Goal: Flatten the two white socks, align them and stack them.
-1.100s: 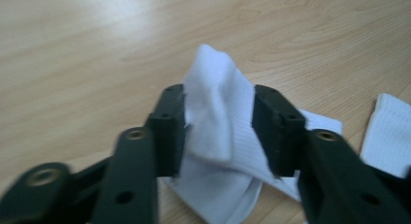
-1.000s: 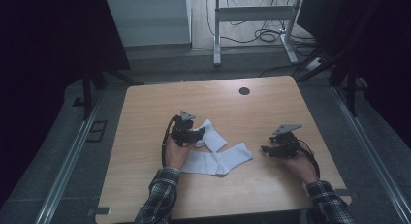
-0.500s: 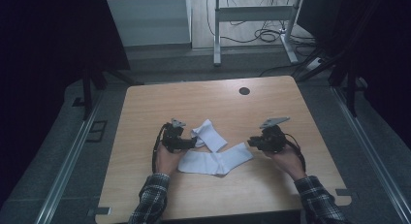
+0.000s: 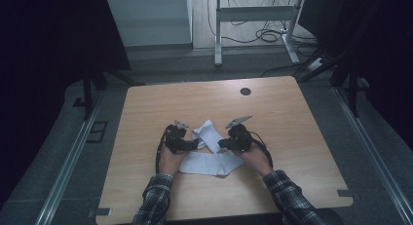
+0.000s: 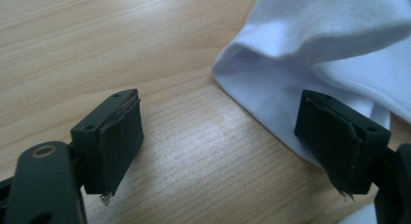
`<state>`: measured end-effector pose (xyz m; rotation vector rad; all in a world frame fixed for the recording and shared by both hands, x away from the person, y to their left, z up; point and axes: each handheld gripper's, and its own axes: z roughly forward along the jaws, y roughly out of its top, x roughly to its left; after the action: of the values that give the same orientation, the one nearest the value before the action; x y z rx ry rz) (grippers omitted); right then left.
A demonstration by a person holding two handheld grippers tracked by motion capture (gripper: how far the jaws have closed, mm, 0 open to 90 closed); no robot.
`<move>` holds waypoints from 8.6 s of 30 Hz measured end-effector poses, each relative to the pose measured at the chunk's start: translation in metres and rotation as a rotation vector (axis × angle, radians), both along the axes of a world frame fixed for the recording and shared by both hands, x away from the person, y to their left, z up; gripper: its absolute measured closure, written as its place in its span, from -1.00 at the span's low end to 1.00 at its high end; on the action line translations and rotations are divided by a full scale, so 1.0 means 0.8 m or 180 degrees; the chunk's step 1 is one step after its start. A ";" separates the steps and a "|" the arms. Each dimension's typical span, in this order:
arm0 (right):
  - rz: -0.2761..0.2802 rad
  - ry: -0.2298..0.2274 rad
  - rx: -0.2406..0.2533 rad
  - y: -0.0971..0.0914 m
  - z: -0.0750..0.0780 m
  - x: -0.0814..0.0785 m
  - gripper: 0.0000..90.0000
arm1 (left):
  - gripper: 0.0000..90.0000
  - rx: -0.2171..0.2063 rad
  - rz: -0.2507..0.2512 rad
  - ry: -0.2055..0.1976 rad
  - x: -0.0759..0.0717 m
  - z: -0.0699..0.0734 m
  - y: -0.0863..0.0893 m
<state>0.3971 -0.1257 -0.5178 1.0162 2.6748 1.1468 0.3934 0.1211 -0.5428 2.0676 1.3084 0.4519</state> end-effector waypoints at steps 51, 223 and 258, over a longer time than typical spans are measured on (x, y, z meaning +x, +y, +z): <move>-0.0290 0.0051 -0.0186 -0.069 -0.011 0.012 0.82 | 0.96 -0.0070 -0.0324 0.0026 0.000 0.013 0.013; -0.0770 -0.0341 -0.0258 -0.118 0.019 0.044 0.68 | 0.79 0.0062 -0.0192 -0.0105 0.006 0.026 -0.006; -0.0729 -0.0339 -0.0132 -0.121 0.014 0.035 -0.27 | -0.25 -0.0296 -0.0185 -0.0120 -0.004 0.027 0.004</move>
<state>0.4252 -0.2223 -0.5063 1.1818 2.4153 1.0640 0.3901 0.1242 -0.5216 2.0051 1.2210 0.3952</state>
